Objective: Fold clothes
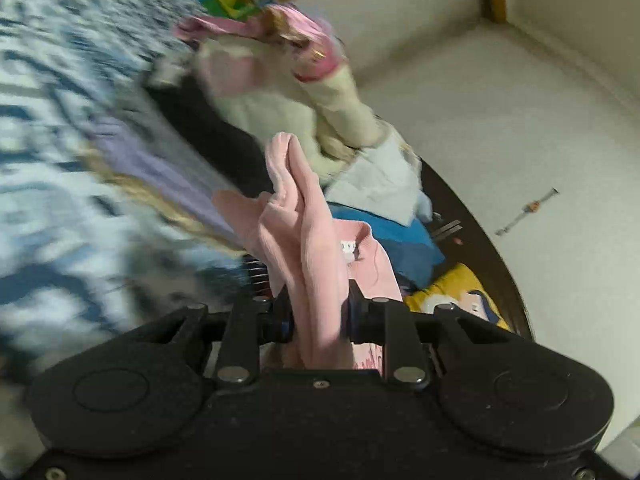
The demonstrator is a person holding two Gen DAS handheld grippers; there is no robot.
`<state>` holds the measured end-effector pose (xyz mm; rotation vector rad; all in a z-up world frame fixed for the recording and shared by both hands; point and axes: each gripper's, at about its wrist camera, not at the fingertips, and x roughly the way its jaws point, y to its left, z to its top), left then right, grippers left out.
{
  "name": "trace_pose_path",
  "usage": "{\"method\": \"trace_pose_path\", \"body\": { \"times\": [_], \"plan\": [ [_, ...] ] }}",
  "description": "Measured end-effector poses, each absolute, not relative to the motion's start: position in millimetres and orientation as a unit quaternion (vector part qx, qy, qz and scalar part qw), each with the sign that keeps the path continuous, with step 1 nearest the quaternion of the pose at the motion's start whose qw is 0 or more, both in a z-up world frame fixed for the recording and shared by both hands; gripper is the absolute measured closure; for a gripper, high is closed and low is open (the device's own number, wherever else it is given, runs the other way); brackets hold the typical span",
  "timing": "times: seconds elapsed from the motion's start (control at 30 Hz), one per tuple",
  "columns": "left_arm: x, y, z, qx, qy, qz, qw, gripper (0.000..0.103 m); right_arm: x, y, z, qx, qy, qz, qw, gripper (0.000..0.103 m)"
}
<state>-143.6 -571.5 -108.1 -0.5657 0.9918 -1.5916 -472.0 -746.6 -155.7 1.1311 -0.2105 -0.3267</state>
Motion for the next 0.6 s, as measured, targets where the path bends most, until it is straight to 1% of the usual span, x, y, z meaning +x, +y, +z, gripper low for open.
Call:
{"method": "trace_pose_path", "body": {
  "times": [0.17,0.33,0.5,0.6],
  "plan": [
    [-167,-649,-97,-0.226,0.414,-0.712,0.520,0.081,-513,-794,-152,0.521,-0.149,-0.195,0.817,0.082],
    [-183,-723,-97,-0.215,0.410,-0.743,0.483,0.081,-534,-834,-151,0.495,-0.174,-0.257,0.812,0.082],
    [-183,-782,-114,-0.210,0.414,-0.764,0.448,0.081,-543,-857,-151,0.451,-0.191,-0.324,0.810,0.082],
    [-184,-805,-128,-0.200,0.415,-0.774,0.434,0.081,-545,-866,-153,0.420,-0.186,-0.364,0.810,0.082]
  ]
}}
